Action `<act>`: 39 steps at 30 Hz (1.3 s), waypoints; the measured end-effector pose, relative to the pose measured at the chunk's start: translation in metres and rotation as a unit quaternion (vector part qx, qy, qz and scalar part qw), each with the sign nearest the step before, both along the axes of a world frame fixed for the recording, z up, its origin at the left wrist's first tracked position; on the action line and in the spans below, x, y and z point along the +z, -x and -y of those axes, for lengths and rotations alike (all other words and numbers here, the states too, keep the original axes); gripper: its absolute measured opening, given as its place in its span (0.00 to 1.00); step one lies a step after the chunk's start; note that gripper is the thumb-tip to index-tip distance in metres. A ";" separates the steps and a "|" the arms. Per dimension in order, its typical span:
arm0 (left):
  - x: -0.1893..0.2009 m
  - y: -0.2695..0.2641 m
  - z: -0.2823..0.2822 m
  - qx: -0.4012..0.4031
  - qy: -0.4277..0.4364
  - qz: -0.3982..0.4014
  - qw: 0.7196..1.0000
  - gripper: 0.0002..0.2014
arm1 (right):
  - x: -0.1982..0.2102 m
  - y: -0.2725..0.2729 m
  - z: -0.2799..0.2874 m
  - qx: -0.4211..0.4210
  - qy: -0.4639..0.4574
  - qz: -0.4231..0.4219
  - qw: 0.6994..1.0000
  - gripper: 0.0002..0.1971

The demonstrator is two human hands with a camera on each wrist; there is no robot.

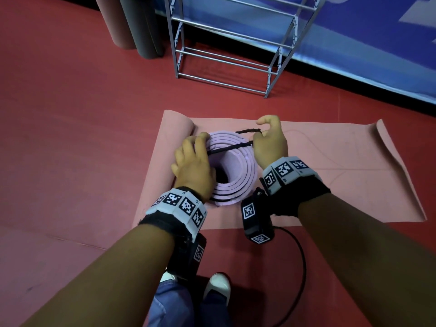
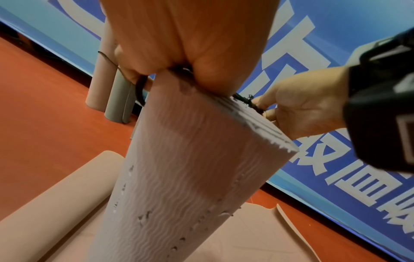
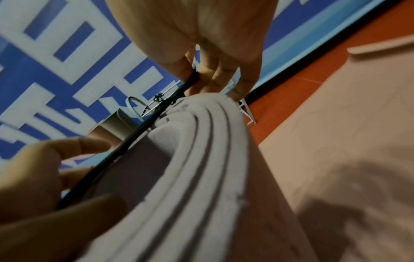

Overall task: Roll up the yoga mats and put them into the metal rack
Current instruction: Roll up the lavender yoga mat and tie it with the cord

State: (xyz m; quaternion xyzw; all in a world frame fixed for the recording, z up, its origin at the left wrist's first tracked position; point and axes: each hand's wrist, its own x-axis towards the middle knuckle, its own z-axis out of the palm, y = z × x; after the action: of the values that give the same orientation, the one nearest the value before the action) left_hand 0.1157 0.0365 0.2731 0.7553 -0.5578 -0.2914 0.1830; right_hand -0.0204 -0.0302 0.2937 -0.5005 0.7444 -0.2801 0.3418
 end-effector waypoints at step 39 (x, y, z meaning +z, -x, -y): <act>-0.006 0.003 0.007 0.023 0.040 -0.014 0.999 0.19 | 0.013 0.023 -0.040 0.179 -0.139 -0.089 0.970 0.35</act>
State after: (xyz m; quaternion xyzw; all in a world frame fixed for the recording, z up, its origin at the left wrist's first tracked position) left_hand 0.1130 0.0290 0.2675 0.7562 -0.5487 -0.2748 0.2274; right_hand -0.0437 0.0095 0.3064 -0.5963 0.7019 -0.0626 0.3845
